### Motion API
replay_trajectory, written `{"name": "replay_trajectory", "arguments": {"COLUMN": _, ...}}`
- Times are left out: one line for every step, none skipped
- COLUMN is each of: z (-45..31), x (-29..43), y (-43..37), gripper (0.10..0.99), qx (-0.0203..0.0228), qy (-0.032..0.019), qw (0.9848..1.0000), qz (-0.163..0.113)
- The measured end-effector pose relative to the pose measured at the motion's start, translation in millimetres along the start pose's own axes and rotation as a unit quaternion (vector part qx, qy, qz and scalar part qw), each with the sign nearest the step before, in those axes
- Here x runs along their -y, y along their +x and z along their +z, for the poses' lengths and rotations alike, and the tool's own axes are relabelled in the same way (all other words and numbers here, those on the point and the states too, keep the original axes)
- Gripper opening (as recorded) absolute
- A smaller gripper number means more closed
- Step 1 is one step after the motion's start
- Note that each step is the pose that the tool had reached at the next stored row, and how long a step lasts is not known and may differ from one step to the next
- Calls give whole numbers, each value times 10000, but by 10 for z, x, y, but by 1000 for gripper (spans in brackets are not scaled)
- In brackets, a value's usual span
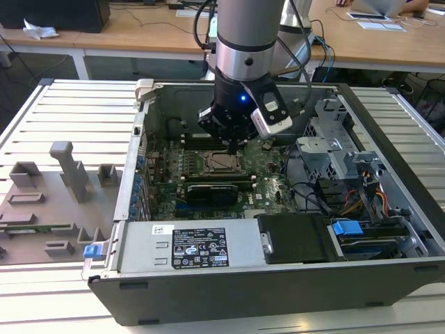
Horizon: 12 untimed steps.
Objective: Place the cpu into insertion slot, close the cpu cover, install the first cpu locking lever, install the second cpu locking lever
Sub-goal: 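Install the second cpu locking lever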
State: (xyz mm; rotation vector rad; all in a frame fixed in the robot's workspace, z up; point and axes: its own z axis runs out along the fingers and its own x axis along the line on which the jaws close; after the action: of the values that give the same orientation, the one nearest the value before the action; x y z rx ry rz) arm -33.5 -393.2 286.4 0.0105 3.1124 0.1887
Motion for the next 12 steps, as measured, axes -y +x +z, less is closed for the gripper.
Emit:
{"name": "replay_trajectory", "arguments": {"z": 0, "x": 1, "y": 0, "gripper": 106, "qx": -1, "qy": -87, "qw": 10000, "qz": 2}}
{"name": "replay_trajectory", "arguments": {"z": -1, "x": 2, "y": 0, "gripper": 106, "qx": -1, "qy": -176, "qw": 9998, "qz": 4}}
{"name": "replay_trajectory", "arguments": {"z": 0, "x": 2, "y": 0, "gripper": 106, "qx": -1, "qy": -279, "qw": 9996, "qz": 7}}
{"name": "replay_trajectory", "arguments": {"z": 0, "x": 2, "y": 0, "gripper": 106, "qx": -2, "qy": -364, "qw": 9993, "qz": 9}}
{"name": "replay_trajectory", "arguments": {"z": 0, "x": 1, "y": 0, "gripper": 106, "qx": -2, "qy": -441, "qw": 9990, "qz": 11}}
{"name": "replay_trajectory", "arguments": {"z": 7, "x": 2, "y": 0, "gripper": 106, "qx": -2, "qy": -442, "qw": 9990, "qz": 11}}
{"name": "replay_trajectory", "arguments": {"z": 27, "x": 5, "y": 1, "gripper": 106, "qx": -3, "qy": -441, "qw": 9990, "qz": 11}}
{"name": "replay_trajectory", "arguments": {"z": 42, "x": 7, "y": 1, "gripper": 106, "qx": -3, "qy": -441, "qw": 9990, "qz": 11}}
{"name": "replay_trajectory", "arguments": {"z": 55, "x": 9, "y": 2, "gripper": 106, "qx": -3, "qy": -442, "qw": 9990, "qz": 11}}
{"name": "replay_trajectory", "arguments": {"z": 68, "x": 11, "y": 2, "gripper": 106, "qx": -3, "qy": -442, "qw": 9990, "qz": 11}}
{"name": "replay_trajectory", "arguments": {"z": 84, "x": 13, "y": 2, "gripper": 106, "qx": -3, "qy": -442, "qw": 9990, "qz": 11}}
{"name": "replay_trajectory", "arguments": {"z": 95, "x": 14, "y": 2, "gripper": 106, "qx": -3, "qy": -442, "qw": 9990, "qz": 10}}
